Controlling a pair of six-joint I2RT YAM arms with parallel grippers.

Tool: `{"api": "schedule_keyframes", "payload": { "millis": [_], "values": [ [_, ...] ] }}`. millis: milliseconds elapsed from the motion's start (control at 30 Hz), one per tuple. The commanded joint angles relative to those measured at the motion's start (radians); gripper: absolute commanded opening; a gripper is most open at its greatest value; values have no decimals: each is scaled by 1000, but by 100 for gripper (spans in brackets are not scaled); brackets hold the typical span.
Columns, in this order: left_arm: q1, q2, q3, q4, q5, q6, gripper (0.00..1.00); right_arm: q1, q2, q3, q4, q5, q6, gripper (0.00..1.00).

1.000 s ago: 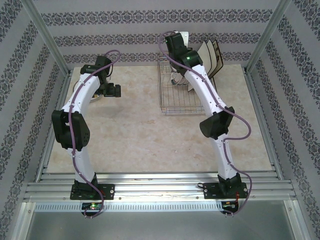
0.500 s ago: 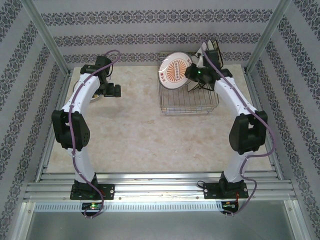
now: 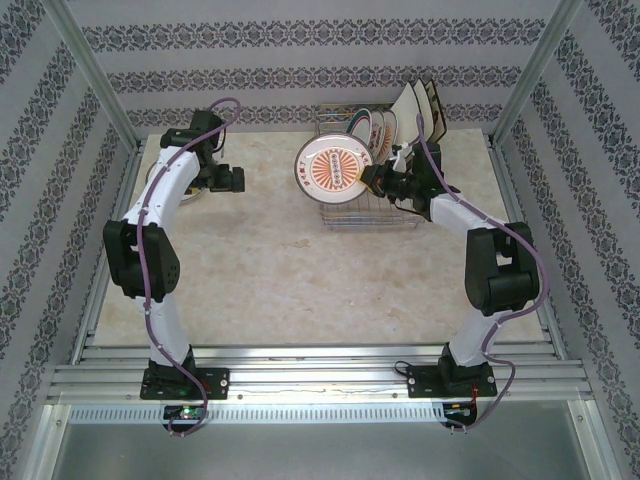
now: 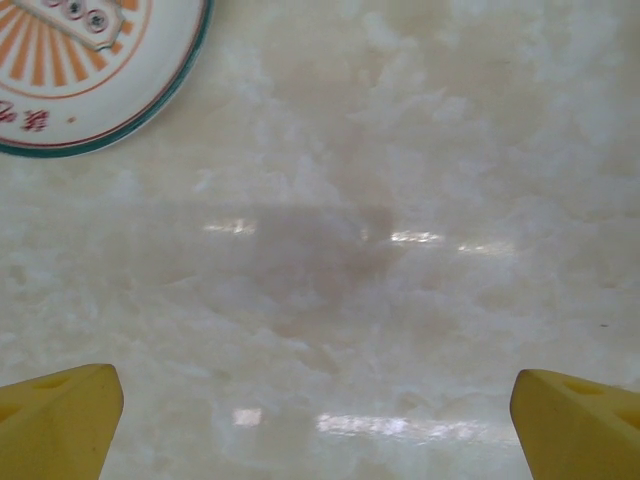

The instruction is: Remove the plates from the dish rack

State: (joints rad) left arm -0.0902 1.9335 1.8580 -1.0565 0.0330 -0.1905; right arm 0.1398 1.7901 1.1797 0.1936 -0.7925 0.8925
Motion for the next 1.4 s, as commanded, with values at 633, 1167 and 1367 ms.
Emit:
{"api": "schedule_keyframes", "payload": {
  "millis": [633,1167,1367],
  "values": [
    [11,-119,-354,859,905,-313,100,126,92,170,101,-79,52,0],
    [10,-97,-357,816,904,-293,32,172,156,255,71,-78,63,0],
    [10,-92,-353,821,910,-306,0,173,173,256,63,-79,66,0]
  ]
}}
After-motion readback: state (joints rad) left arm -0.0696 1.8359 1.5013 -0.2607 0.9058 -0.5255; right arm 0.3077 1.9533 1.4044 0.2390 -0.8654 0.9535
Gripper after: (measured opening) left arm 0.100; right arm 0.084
